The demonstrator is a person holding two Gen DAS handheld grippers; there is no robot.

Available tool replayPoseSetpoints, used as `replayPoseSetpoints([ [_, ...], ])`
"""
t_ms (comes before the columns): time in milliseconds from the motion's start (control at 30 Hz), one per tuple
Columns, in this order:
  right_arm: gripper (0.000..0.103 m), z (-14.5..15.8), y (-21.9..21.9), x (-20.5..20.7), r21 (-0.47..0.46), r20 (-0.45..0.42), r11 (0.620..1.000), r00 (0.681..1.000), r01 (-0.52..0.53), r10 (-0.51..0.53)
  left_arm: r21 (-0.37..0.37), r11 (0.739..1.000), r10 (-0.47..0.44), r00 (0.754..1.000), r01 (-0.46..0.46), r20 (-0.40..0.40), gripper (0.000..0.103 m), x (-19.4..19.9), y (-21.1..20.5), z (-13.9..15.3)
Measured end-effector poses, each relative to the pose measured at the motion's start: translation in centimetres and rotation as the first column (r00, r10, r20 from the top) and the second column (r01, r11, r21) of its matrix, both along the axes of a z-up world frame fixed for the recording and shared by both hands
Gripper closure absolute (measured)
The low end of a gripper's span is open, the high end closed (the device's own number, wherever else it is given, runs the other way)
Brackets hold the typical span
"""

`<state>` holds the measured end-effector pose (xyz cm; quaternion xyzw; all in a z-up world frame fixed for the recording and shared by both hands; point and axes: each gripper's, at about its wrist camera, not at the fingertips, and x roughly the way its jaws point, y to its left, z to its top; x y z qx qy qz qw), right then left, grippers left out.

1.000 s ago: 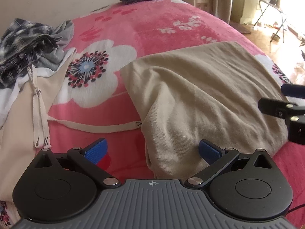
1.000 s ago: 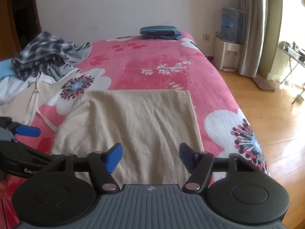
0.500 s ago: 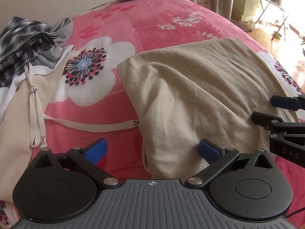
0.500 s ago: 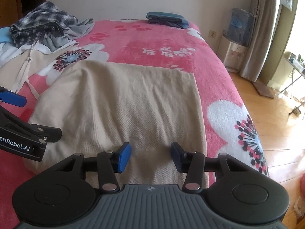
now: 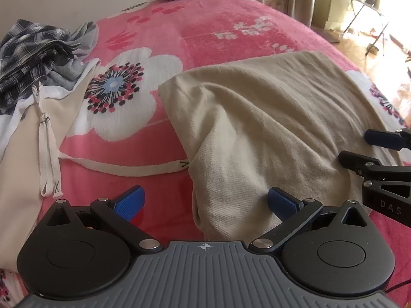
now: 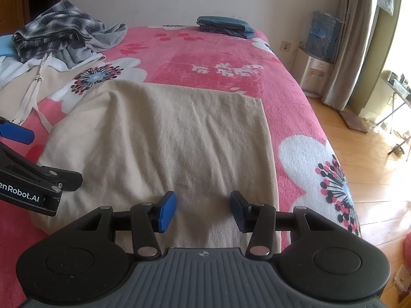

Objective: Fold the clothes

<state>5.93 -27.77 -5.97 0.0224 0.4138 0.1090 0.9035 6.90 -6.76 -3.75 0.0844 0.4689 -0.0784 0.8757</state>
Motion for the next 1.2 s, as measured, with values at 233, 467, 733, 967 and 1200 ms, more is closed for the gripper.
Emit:
replayPoseSetpoints([
  [233, 0.037, -0.8, -4.1, 1.9, 0.206, -0.066, 0.978, 0.997, 0.043, -0.03, -0.374, 0.926, -0.055, 0.998, 0.044, -0.018, 0.0, 1.2, 5.4, -0.2],
  [467, 0.015, -1.6, -8.3, 3.7, 0.399, -0.137, 0.912, 0.99, 0.097, -0.045, -0.589, 0.808, -0.141, 0.978, 0.026, -0.151, 0.0, 5.0, 7.0, -3.9],
  [733, 0.007, -3.7, -10.4, 6.9, 0.573, -0.187, 0.817, 0.981, 0.062, 0.056, -0.67, 0.739, -0.206, 0.97, 0.067, -0.13, 0.0, 8.0, 6.6, -5.5],
  [967, 0.011, -4.5, -9.5, 10.4, 0.644, -0.17, 0.765, 0.97, -0.027, 0.177, -0.737, 0.675, -0.208, 0.969, 0.045, -0.131, 0.001, 11.0, 6.5, -6.6],
  [1200, 0.024, -4.7, -9.6, 10.4, 0.664, -0.151, 0.737, 0.942, -0.127, 0.299, -0.724, 0.68, -0.268, 0.958, 0.111, -0.105, 0.03, 11.1, 7.8, -6.9],
])
